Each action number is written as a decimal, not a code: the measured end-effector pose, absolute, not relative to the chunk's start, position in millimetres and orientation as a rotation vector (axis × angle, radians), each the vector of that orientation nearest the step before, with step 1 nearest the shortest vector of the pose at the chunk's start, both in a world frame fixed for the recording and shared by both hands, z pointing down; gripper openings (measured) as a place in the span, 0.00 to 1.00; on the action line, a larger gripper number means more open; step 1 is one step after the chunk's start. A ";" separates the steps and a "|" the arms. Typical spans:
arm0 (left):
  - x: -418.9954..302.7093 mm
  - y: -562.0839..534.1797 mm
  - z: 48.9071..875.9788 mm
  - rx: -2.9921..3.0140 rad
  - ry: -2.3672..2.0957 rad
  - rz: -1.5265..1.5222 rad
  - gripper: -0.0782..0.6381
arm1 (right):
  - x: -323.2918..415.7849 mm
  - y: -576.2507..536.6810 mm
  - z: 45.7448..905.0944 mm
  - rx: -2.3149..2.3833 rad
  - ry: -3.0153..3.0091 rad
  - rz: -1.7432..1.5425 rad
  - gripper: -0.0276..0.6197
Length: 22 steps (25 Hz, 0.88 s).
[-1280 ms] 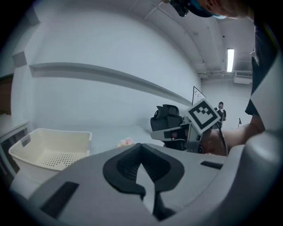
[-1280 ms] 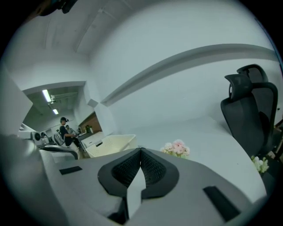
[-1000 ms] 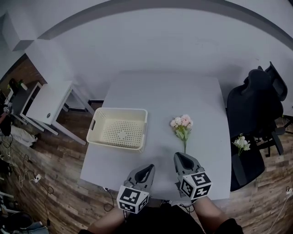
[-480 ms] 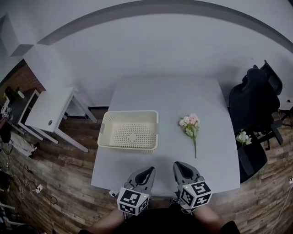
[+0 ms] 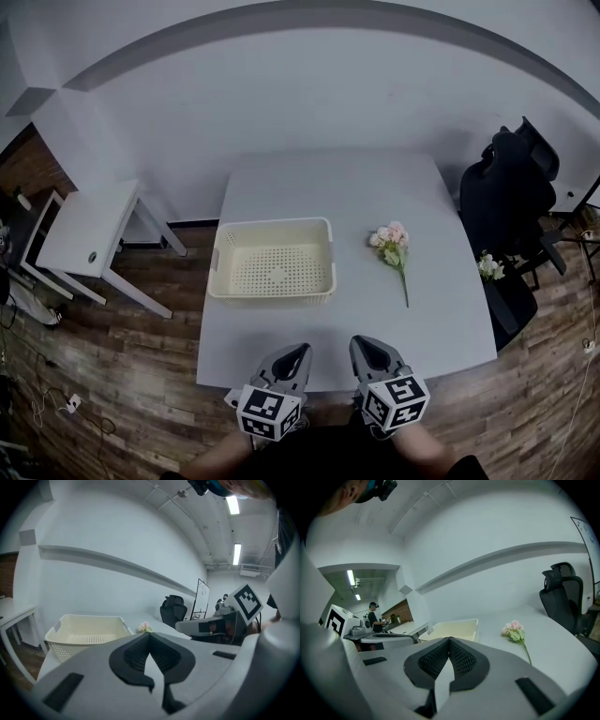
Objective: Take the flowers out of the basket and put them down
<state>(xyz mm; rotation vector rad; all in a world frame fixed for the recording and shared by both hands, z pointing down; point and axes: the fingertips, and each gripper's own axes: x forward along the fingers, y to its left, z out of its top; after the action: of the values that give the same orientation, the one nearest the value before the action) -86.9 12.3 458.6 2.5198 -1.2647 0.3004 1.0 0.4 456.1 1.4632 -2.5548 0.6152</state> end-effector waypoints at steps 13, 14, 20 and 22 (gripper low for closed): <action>-110.3 43.8 457.3 2.578 -1.171 0.288 0.12 | -35.8 45.8 457.6 1.516 -2.527 0.598 0.08; -110.1 46.8 456.9 2.582 -1.167 0.288 0.12 | -36.1 48.5 457.0 1.520 -2.527 0.595 0.08; -108.1 61.0 454.7 2.598 -1.144 0.282 0.12 | -37.7 62.4 455.0 1.533 -2.528 0.593 0.08; -107.6 64.8 453.8 2.604 -1.139 0.280 0.12 | -37.4 66.3 454.7 1.538 -2.529 0.593 0.08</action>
<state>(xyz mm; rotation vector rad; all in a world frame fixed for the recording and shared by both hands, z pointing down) -107.6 64.8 453.8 2.6038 -1.1392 0.2804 -37.4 66.3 454.7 1.5377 -2.5293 0.5928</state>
